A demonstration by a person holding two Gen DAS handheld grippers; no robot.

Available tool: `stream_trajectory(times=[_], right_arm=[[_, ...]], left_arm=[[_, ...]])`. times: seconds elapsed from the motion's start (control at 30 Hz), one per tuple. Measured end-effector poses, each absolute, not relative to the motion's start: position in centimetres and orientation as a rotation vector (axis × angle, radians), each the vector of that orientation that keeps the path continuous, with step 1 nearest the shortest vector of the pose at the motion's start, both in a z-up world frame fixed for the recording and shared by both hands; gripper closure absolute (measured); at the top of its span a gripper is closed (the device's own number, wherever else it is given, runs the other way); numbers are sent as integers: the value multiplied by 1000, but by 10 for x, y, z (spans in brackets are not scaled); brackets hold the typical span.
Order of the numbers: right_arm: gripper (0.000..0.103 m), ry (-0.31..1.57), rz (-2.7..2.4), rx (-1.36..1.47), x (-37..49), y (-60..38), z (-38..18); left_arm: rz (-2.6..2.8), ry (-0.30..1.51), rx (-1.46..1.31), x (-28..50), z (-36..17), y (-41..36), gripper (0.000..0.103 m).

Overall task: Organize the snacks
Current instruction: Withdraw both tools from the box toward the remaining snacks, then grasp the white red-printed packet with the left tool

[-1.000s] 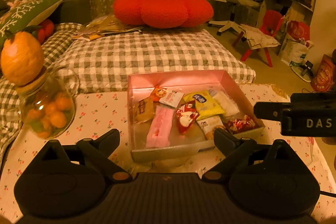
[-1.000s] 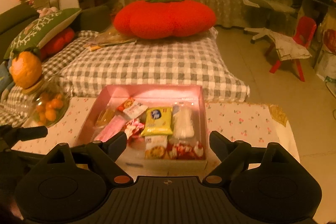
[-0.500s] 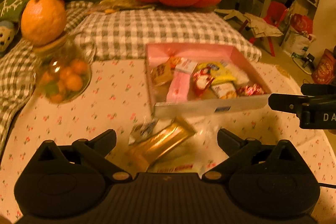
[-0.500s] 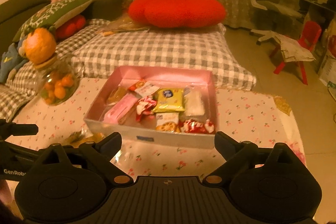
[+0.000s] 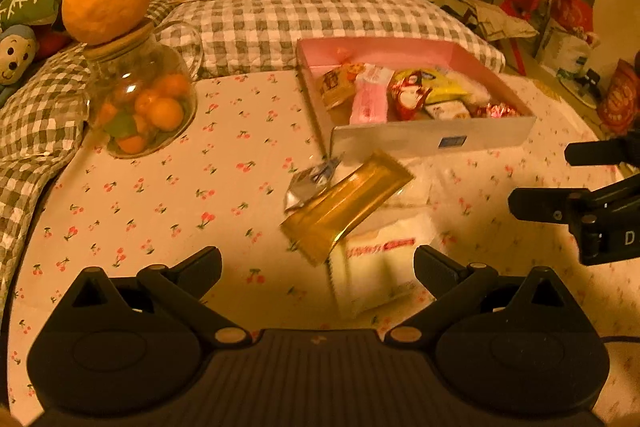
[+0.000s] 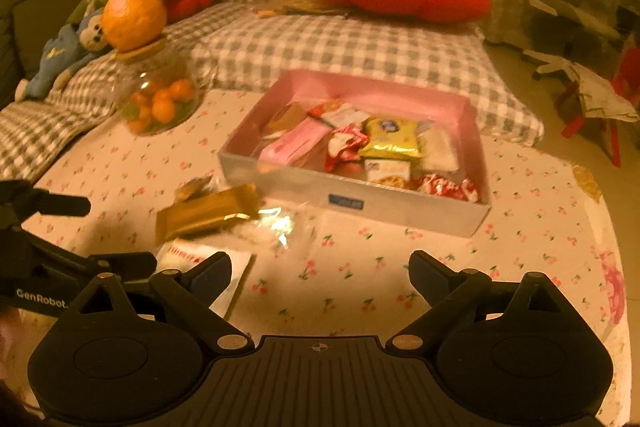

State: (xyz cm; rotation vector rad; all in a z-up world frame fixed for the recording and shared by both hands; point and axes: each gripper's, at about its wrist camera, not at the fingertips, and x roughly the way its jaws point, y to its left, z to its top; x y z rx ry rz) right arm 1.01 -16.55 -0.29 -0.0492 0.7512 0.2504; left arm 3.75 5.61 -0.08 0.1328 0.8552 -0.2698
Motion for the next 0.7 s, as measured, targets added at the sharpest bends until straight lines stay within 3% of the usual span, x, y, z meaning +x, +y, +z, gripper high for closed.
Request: stream_trajectory(times=[0.7], right_arm=[[6,784,239,-146,11,-157,-31]], left_arm=[[-371,904,50,48,-30,55,2]])
